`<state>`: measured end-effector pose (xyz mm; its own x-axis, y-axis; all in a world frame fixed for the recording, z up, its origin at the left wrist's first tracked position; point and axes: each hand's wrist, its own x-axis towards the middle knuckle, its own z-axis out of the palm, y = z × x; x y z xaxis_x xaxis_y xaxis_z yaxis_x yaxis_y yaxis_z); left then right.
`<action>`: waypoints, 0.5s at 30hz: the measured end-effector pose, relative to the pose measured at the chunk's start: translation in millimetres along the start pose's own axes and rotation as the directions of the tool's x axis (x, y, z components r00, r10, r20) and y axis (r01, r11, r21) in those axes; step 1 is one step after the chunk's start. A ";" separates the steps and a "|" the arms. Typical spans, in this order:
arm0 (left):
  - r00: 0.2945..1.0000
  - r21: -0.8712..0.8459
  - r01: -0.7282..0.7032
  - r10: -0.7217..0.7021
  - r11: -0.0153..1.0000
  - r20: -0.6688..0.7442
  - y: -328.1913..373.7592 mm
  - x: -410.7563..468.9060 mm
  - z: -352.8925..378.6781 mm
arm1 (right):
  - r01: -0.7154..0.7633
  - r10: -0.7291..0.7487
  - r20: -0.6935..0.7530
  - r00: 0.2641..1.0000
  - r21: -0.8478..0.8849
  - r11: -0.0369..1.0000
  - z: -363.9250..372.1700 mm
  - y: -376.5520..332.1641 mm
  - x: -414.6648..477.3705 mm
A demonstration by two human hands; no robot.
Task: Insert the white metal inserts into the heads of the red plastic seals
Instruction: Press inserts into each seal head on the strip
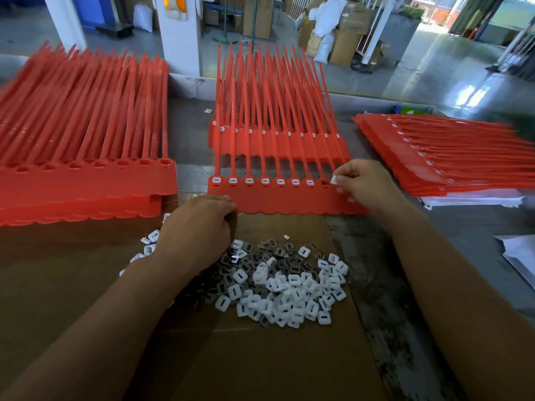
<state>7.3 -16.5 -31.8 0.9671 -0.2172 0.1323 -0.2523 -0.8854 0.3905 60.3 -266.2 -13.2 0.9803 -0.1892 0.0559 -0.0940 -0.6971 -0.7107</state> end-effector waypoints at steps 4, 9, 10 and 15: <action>1.000 -0.001 0.002 -0.002 1.000 -0.002 -0.5 0.5 0.9 | 0.004 -0.004 -0.008 1.000 -0.062 0.998 5.7 3.0 11.5; 1.000 0.002 0.001 -0.001 1.000 -0.013 -1.3 0.2 1.0 | 0.004 -0.004 -0.034 0.999 -0.003 1.000 8.8 4.6 15.7; 1.000 0.003 0.000 0.000 1.000 -0.015 -1.3 0.2 1.0 | 0.006 -0.006 -0.025 1.000 0.009 1.000 8.0 5.4 15.8; 1.000 0.011 0.000 0.000 1.000 -0.008 -1.0 1.0 1.4 | -0.010 0.011 -0.017 1.000 0.031 0.999 6.0 7.4 17.6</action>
<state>8.5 -16.4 -33.3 0.9667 -0.2140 0.1402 -0.2522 -0.8898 0.3803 77.9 -270.5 -21.6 0.9762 -0.2085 0.0604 -0.0984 -0.6731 -0.7330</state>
